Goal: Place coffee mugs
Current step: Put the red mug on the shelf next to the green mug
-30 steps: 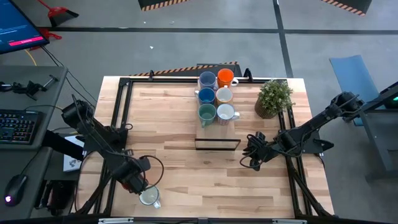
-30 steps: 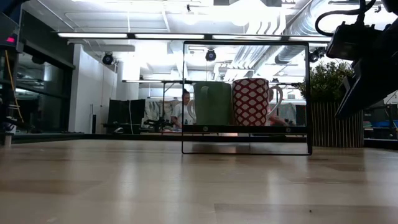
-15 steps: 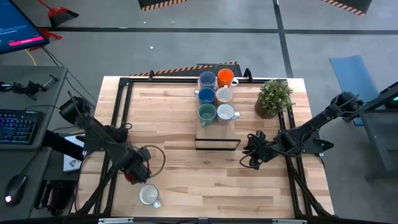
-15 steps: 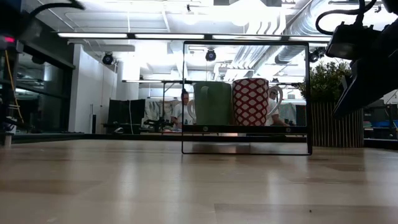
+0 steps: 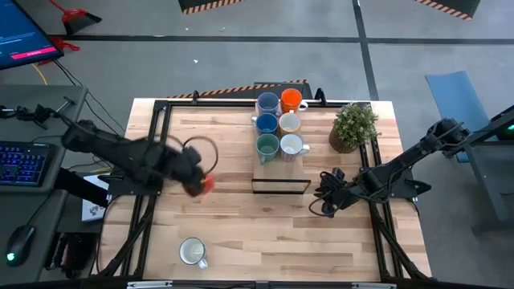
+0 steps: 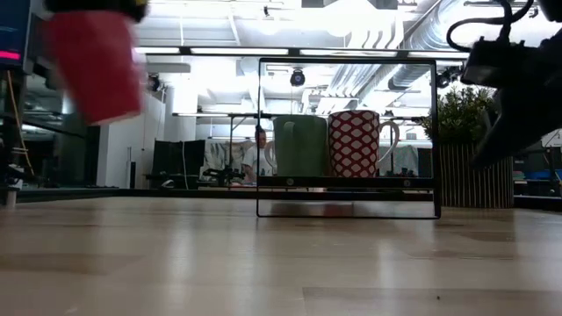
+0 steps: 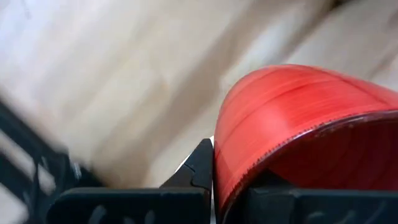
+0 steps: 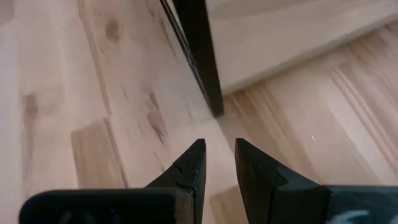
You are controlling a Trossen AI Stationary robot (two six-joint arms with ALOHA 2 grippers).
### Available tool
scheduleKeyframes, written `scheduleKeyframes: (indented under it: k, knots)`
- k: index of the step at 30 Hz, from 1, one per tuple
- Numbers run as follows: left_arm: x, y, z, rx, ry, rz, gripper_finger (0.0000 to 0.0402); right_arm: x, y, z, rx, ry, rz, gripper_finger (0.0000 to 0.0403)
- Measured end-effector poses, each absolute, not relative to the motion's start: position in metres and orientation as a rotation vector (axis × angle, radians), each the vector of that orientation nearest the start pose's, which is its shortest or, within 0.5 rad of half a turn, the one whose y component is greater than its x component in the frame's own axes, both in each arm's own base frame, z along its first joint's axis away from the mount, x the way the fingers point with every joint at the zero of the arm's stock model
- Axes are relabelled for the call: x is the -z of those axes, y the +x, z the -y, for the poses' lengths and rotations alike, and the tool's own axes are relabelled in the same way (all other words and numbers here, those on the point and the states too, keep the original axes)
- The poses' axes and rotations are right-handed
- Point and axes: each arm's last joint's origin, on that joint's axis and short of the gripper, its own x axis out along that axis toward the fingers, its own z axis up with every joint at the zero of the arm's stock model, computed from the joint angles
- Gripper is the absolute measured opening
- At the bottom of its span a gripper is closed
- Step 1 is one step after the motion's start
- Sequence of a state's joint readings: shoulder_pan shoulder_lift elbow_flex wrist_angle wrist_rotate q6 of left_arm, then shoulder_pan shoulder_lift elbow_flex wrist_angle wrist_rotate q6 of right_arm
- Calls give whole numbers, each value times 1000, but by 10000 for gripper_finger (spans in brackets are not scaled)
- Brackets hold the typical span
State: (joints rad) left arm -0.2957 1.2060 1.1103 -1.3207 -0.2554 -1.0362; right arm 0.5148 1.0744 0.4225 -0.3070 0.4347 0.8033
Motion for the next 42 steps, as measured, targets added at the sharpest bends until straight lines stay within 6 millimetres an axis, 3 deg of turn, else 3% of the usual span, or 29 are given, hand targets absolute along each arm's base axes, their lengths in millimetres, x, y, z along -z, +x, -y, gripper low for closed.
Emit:
scheduleKeyframes:
  k: [5, 14, 22, 29, 42]
  knots:
    - [-317, 216, 19, -662, -392, -1103, 4, -152, 154, -76, 247, 341, -944, 67]
    - [-330, 285, -33, -627, -299, -1136, 4, -146, 141, -78, 251, 437, -1128, 67]
    - [-323, 341, -48, -525, -341, -1200, 4, -145, 136, -86, 228, 451, -1147, 67]
    - [-312, 360, -42, -471, -352, -1300, 4, -145, 132, -91, 212, 439, -1153, 67]
    - [-306, 365, -37, -465, -381, -1315, 4, -145, 130, -91, 219, 418, -1157, 67]
